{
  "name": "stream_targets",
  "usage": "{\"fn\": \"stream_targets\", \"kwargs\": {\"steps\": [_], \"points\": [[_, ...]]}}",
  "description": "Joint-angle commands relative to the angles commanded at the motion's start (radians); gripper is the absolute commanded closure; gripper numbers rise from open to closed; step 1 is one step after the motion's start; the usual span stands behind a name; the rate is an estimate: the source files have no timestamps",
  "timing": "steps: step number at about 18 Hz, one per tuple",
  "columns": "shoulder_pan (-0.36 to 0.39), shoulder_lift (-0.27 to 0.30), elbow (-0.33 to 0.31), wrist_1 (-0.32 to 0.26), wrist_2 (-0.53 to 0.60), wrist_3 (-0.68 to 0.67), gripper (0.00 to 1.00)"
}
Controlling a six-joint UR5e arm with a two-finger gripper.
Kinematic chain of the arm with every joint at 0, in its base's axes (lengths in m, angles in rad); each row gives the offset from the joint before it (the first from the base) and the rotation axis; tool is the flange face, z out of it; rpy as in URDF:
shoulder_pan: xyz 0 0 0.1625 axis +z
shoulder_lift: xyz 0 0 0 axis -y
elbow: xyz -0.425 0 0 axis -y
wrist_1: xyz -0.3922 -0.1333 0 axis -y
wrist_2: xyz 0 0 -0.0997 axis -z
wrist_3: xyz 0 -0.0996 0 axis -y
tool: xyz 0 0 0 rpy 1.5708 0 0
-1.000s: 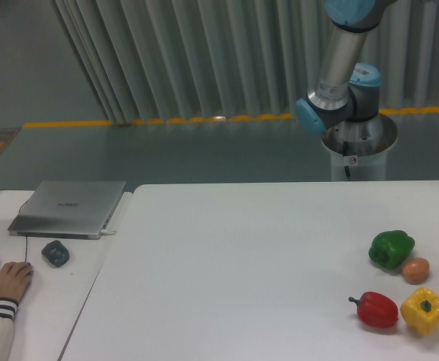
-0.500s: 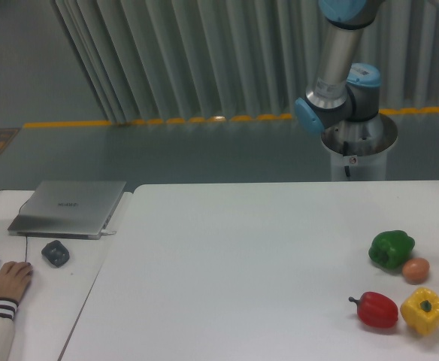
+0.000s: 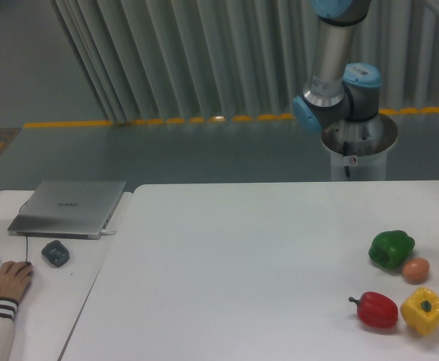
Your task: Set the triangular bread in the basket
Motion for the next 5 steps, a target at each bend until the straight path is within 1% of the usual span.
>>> {"fn": "stream_targets", "kwargs": {"steps": [5], "points": [[-0.008, 0.011, 0.0, -0.002, -0.044, -0.009, 0.0]]}}
